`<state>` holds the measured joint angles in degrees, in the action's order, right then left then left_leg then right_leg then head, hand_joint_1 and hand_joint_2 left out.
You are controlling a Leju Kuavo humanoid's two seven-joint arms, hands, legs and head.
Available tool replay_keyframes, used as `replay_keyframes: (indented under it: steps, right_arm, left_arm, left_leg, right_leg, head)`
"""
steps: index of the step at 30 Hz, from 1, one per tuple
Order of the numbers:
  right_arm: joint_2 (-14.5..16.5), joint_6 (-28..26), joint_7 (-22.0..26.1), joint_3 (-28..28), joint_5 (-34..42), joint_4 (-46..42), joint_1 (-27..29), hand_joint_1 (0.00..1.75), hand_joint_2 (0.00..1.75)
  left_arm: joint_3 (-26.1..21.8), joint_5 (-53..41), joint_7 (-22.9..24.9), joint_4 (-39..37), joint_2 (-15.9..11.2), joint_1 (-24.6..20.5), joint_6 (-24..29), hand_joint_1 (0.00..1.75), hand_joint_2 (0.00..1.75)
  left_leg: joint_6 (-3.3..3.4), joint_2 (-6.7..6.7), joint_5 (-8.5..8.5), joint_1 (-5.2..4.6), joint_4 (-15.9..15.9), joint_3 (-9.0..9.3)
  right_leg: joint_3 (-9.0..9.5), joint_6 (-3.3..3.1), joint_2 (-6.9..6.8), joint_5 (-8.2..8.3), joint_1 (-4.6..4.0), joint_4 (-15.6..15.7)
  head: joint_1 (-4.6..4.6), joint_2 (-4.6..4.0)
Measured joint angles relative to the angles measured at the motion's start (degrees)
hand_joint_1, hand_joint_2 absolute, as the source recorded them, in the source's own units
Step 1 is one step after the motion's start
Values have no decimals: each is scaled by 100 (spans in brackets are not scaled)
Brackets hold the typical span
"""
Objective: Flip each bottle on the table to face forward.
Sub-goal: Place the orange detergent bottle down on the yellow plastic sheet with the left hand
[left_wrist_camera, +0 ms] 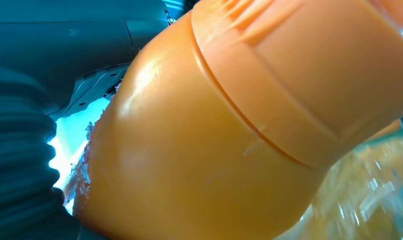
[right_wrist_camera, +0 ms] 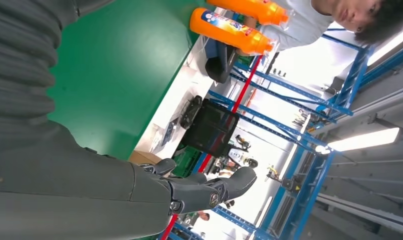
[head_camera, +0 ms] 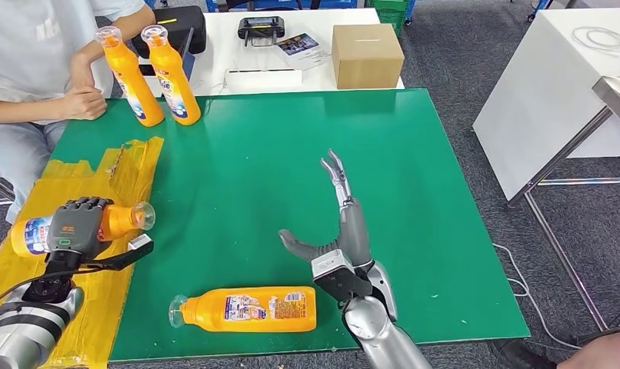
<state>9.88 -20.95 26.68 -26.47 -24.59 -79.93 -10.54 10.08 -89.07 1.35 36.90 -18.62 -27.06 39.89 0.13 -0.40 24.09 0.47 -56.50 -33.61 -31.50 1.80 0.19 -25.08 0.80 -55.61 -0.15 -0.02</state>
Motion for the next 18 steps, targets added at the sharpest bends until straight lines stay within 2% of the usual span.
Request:
replay_keyframes:
  steps: [9,17,18]
  right_arm:
    - [-57,-6,23,-55,19,18,-55,0,175]
    - [-103,-71,16,-103,-80,70,-91,0,175]
    - [-107,-71,11,-105,-94,79,-96,0,175]
  left_arm:
    - [23,142,-556,-632,3,-190,2,175,175]
    - [21,225,-688,-847,22,-283,-54,175,175]
    - [21,239,-712,-863,26,-292,-76,134,175]
  left_leg:
    - [0,-2,0,0,0,4]
    - [0,-3,0,1,1,11]
    - [0,-3,0,1,1,11]
  right_leg:
    - [5,0,-1,0,-1,0]
    - [12,0,-1,0,-1,0]
    - [14,0,-1,0,-1,0]
  head:
    - [-1,0]
    - [-2,0]
    - [-2,0]
